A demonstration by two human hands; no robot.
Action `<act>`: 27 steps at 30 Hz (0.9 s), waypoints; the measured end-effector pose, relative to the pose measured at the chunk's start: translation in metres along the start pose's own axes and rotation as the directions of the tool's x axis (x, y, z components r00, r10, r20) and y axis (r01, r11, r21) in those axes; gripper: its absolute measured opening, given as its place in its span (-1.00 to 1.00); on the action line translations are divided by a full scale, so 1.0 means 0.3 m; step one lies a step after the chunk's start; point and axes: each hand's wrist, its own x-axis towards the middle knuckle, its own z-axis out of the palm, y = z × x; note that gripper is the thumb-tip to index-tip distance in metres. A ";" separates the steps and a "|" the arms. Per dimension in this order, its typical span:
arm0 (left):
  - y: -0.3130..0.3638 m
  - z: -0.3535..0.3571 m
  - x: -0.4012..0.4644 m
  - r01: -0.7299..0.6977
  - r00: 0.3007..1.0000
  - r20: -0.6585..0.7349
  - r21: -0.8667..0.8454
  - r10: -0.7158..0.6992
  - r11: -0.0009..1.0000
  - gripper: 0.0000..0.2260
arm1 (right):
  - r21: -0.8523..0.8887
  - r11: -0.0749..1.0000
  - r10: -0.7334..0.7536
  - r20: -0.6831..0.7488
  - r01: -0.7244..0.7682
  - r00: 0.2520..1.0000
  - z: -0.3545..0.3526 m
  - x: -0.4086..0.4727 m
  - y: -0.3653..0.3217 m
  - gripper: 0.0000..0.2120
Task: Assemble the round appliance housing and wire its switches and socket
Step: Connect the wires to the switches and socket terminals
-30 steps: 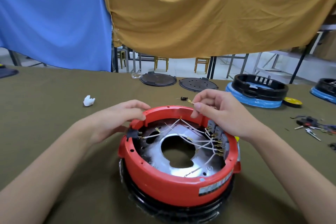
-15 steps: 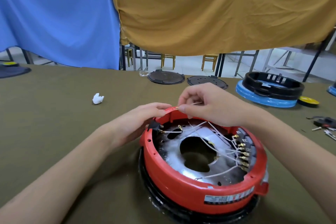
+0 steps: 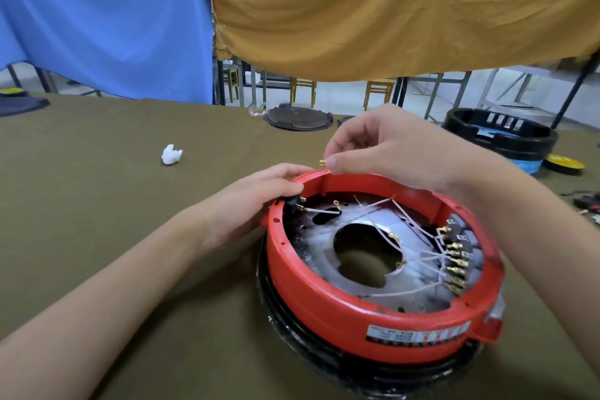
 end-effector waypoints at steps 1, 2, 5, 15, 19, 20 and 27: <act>0.000 -0.004 0.000 0.007 1.000 0.009 -0.009 -0.007 1.000 -0.69 | -0.029 1.000 0.009 0.026 -0.008 1.000 0.011 0.001 -0.003 -0.93; -0.001 -0.008 0.000 0.017 1.000 0.017 -0.022 -0.016 1.000 -0.63 | -0.066 0.998 0.025 0.051 -0.021 0.998 0.024 0.001 -0.004 -0.93; -0.004 -0.010 0.002 0.028 0.999 0.042 -0.044 -0.026 0.999 -0.48 | -0.187 0.981 0.066 0.064 -0.053 0.996 0.062 0.002 0.006 -0.91; -0.010 -0.007 0.002 0.040 0.999 0.013 -0.050 -0.039 0.998 -0.49 | -0.250 0.966 0.068 -0.001 -0.066 0.998 0.099 -0.001 0.024 -0.87; -0.013 -0.008 0.002 0.047 0.999 0.016 -0.047 -0.046 0.998 -0.51 | -0.238 0.970 0.057 0.003 -0.054 0.998 0.106 0.000 0.030 -0.88; -0.014 -0.008 0.002 0.050 0.999 0.014 -0.048 -0.049 0.998 -0.51 | -0.232 0.971 0.049 0.000 -0.048 0.999 0.110 0.001 0.030 -0.88; -0.020 -0.014 -0.001 0.042 0.999 0.022 -0.017 -0.042 0.999 -0.56 | -0.242 0.970 0.018 -0.012 -0.021 1.000 0.125 0.003 0.024 -0.87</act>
